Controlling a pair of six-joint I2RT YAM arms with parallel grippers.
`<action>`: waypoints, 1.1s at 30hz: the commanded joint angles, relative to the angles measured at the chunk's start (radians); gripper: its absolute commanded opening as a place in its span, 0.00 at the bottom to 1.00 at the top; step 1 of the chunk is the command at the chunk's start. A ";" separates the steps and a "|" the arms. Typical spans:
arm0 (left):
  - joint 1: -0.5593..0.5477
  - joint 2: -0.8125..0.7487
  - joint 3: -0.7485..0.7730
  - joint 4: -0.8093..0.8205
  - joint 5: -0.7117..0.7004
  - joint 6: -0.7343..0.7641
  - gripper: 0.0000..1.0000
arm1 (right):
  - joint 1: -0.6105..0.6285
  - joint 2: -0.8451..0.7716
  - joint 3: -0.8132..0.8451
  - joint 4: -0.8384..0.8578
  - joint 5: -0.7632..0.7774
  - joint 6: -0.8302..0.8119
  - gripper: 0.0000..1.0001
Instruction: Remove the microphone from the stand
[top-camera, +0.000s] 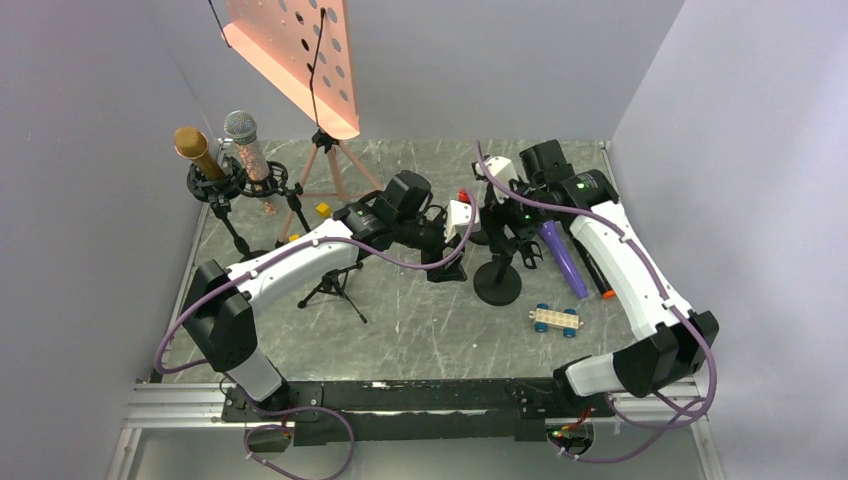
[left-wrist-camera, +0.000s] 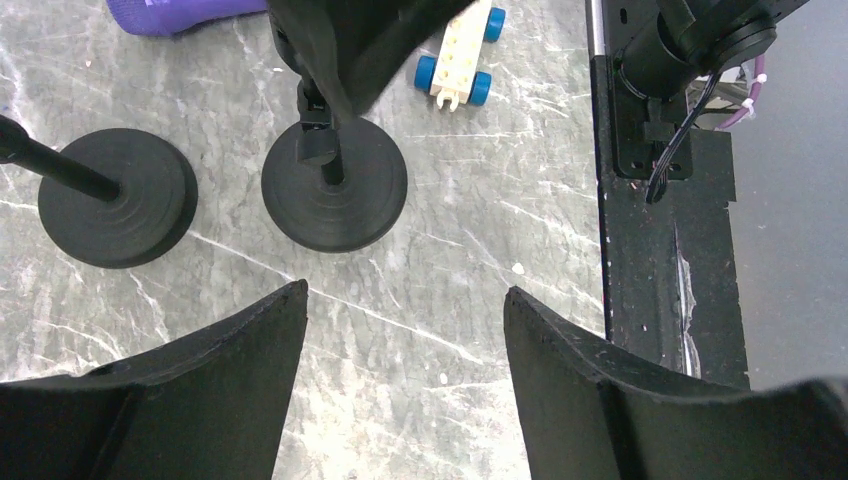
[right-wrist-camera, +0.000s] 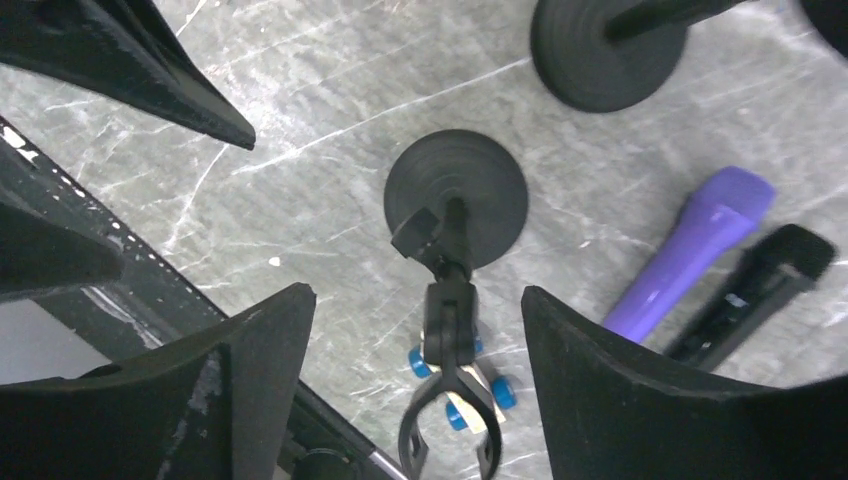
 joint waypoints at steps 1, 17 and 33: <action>-0.006 -0.025 0.034 0.005 -0.003 0.014 0.75 | -0.005 -0.044 0.075 -0.078 0.077 -0.025 0.73; -0.024 -0.024 0.029 0.005 -0.028 0.029 0.74 | -0.006 -0.043 -0.166 -0.040 0.068 -0.006 0.07; -0.029 -0.031 0.029 -0.008 -0.053 0.050 0.74 | -0.007 -0.055 -0.139 -0.034 -0.067 -0.104 0.82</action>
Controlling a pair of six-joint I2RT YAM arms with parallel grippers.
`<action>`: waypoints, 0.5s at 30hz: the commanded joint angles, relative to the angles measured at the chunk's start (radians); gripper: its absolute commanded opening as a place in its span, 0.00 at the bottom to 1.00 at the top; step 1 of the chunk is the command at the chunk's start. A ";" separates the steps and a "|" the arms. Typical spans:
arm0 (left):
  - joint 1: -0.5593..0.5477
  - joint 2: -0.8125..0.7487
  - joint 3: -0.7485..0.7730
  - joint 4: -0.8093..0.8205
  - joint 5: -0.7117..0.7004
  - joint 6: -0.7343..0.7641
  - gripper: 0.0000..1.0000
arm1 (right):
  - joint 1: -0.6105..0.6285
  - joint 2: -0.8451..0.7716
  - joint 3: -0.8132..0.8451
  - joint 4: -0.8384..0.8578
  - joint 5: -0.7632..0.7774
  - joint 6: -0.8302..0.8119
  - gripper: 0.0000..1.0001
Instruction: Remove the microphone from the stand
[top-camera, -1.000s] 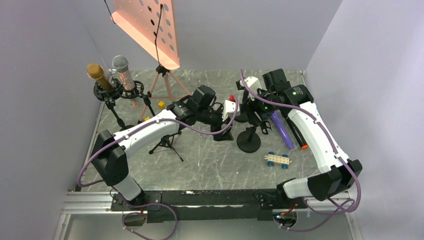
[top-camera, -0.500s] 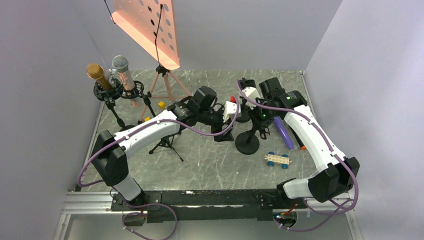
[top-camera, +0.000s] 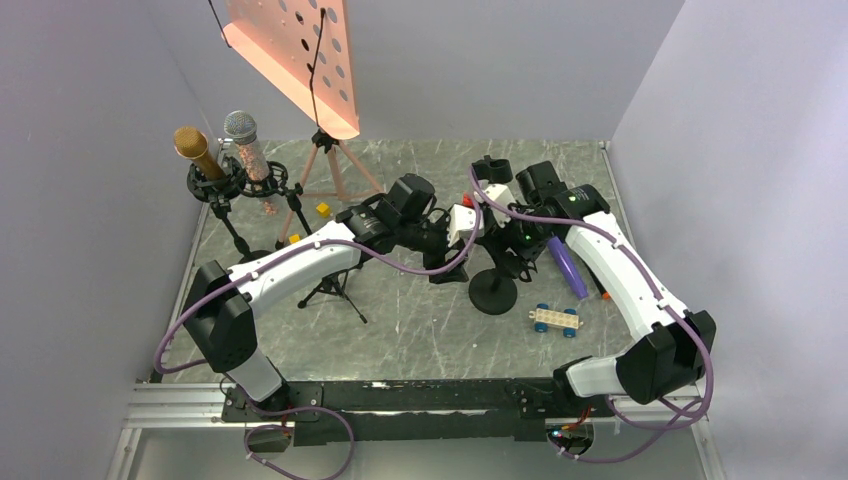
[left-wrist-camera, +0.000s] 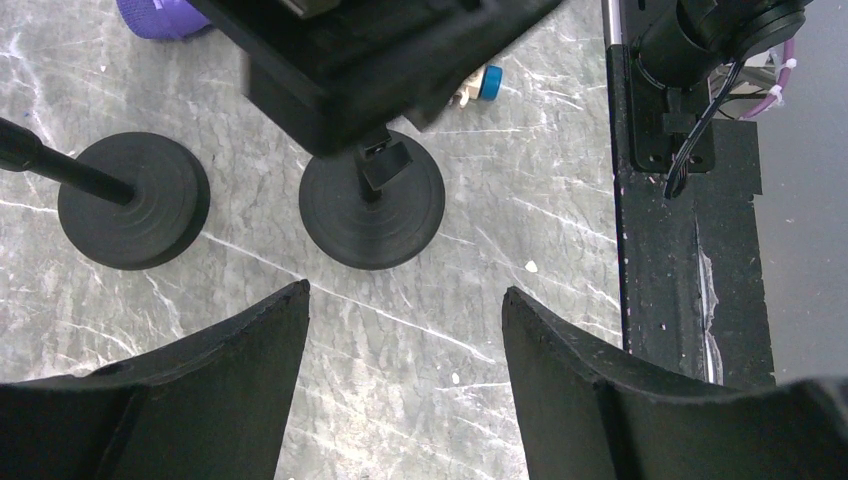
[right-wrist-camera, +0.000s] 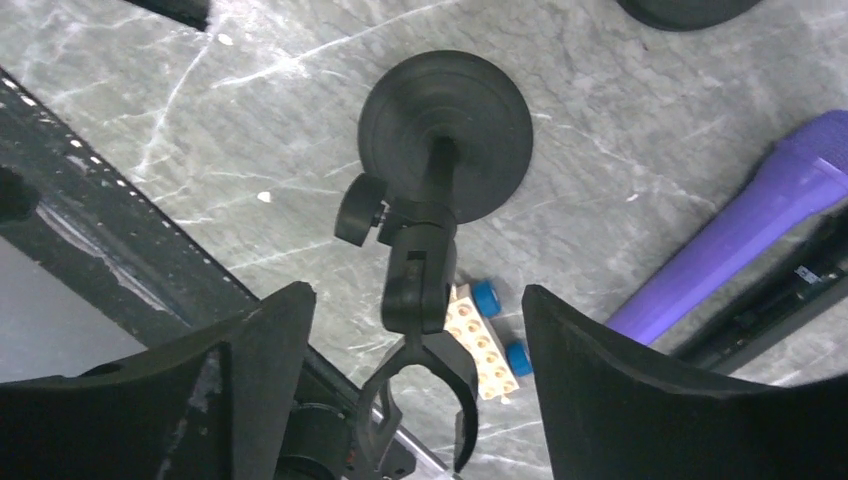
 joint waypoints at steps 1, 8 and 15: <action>-0.006 -0.033 0.026 -0.007 -0.007 0.019 0.74 | -0.002 -0.020 0.024 -0.020 -0.131 -0.049 0.86; -0.009 -0.027 0.028 -0.007 -0.011 0.019 0.74 | -0.002 0.009 -0.029 0.030 -0.156 -0.053 0.93; -0.014 -0.030 0.029 -0.011 -0.019 0.022 0.74 | -0.001 0.055 -0.095 0.112 -0.128 -0.092 0.85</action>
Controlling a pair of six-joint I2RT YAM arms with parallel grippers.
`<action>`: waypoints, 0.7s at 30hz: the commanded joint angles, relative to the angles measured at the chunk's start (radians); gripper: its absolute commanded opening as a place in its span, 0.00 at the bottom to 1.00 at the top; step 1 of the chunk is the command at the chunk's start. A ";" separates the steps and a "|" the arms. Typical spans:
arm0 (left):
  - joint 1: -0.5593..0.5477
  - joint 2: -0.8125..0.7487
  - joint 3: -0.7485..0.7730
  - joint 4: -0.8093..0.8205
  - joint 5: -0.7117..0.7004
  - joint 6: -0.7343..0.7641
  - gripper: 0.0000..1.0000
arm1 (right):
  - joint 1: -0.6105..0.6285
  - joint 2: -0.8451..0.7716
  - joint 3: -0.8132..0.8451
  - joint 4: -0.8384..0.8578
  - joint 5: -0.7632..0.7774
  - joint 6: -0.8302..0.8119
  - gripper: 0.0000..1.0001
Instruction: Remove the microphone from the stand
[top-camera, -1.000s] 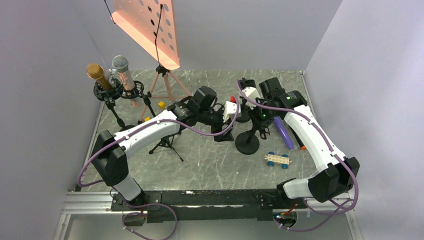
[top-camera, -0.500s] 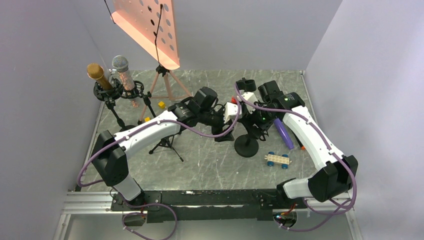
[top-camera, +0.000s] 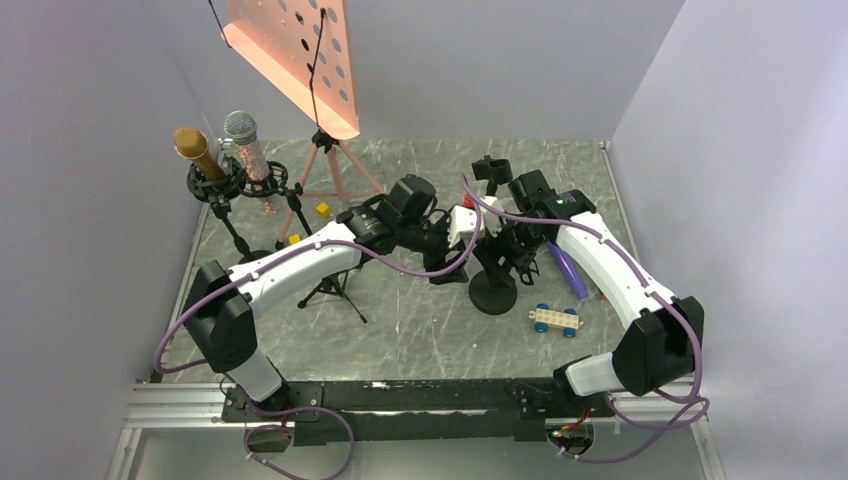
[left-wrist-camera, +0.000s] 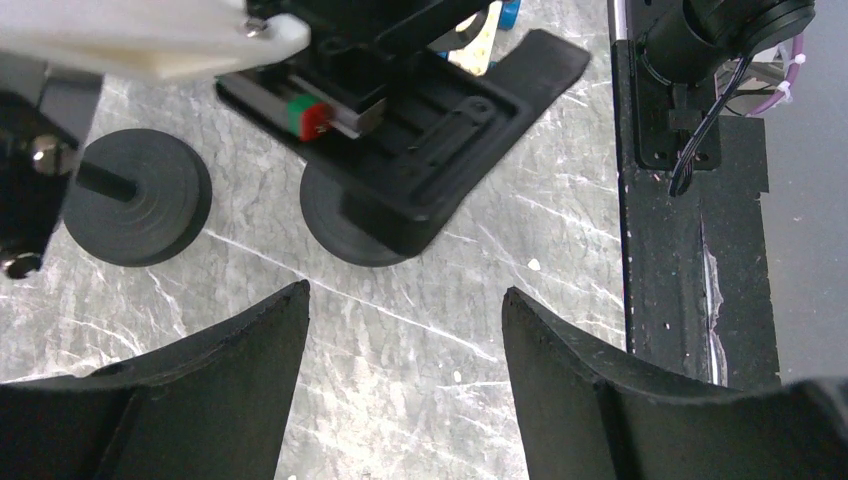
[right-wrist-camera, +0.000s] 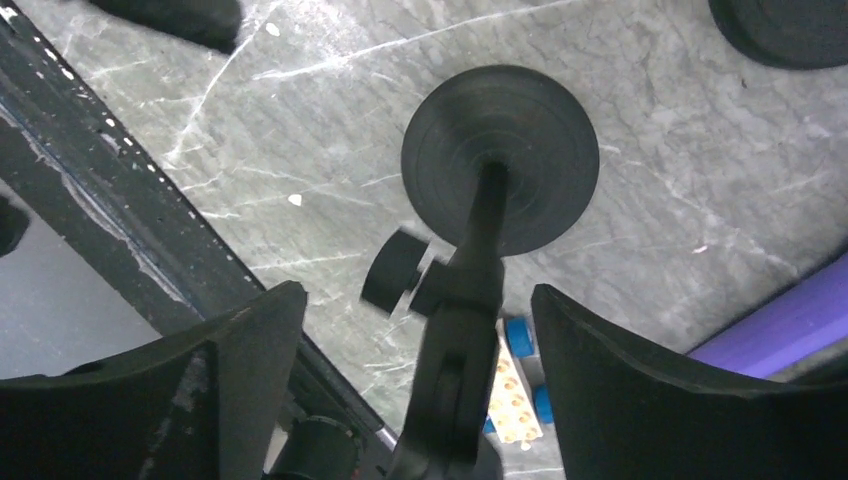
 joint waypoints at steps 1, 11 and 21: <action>-0.009 -0.029 0.029 -0.009 -0.008 0.023 0.74 | -0.002 0.027 -0.015 0.085 0.007 -0.030 0.80; -0.011 -0.042 0.030 -0.023 -0.039 0.038 0.74 | -0.049 0.035 0.036 0.157 0.130 0.030 0.26; -0.016 -0.039 0.029 -0.020 -0.048 0.030 0.74 | -0.218 0.119 0.154 0.243 0.147 0.071 0.24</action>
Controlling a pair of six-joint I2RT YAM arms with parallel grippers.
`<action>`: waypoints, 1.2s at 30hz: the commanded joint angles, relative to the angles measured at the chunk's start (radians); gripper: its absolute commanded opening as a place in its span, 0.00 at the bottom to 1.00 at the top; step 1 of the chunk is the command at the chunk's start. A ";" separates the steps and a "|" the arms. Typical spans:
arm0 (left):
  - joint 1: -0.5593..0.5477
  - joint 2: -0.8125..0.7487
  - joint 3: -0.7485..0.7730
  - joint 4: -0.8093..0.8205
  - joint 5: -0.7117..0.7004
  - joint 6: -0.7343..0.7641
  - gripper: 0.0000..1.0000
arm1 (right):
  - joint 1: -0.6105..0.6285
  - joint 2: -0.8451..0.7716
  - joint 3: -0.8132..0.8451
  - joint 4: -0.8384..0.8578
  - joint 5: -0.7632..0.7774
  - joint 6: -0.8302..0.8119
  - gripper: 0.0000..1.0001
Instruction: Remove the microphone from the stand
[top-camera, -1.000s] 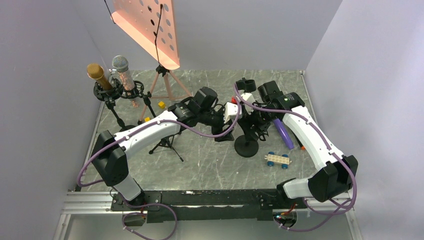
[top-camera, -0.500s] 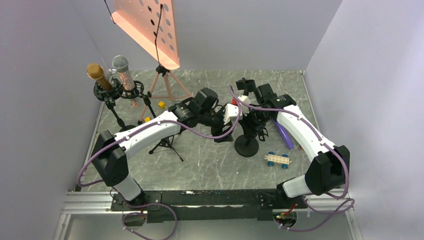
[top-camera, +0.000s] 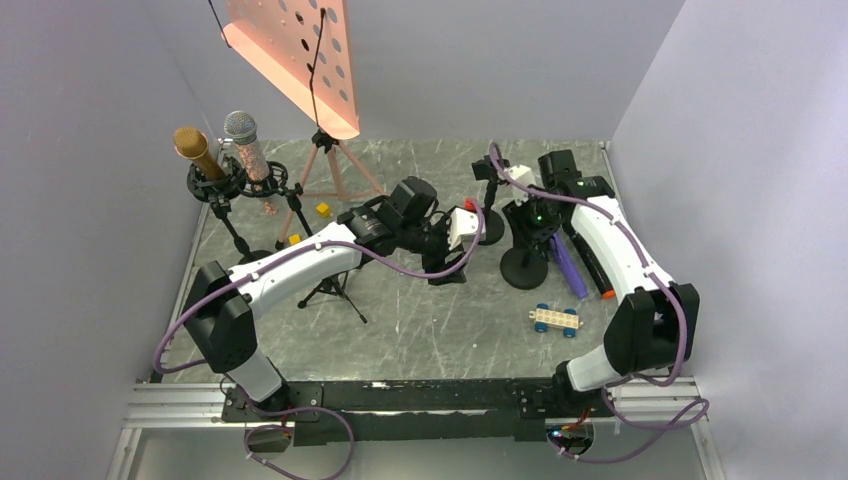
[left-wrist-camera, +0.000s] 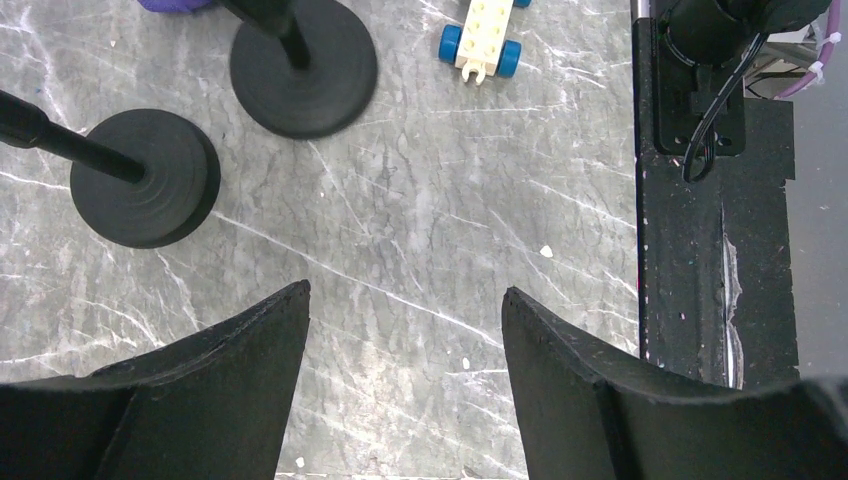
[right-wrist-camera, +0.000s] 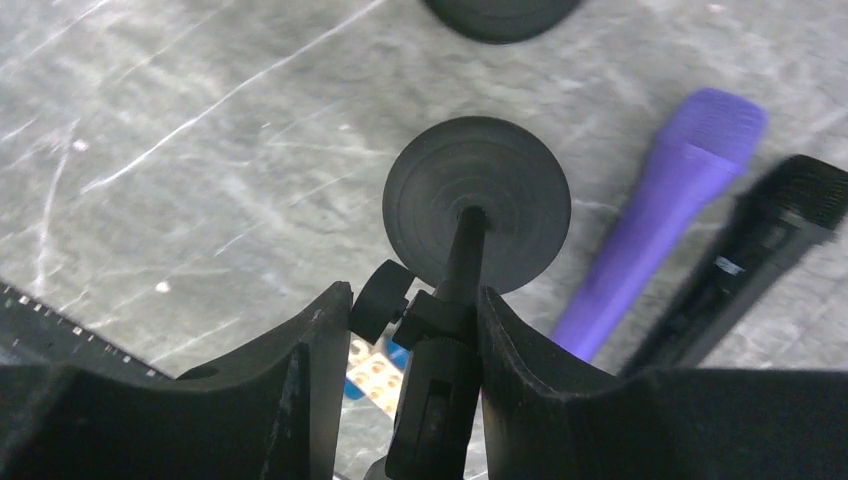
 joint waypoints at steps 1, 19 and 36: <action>-0.009 -0.038 0.030 0.007 -0.004 0.009 0.74 | -0.051 0.049 0.110 0.109 0.030 0.022 0.25; -0.019 -0.068 0.121 -0.038 0.000 0.121 0.71 | -0.234 0.205 0.523 -0.049 -0.178 0.120 1.00; 0.032 -0.481 0.394 -0.287 -0.201 0.243 0.86 | 0.202 -0.155 0.341 0.134 -0.387 0.096 0.93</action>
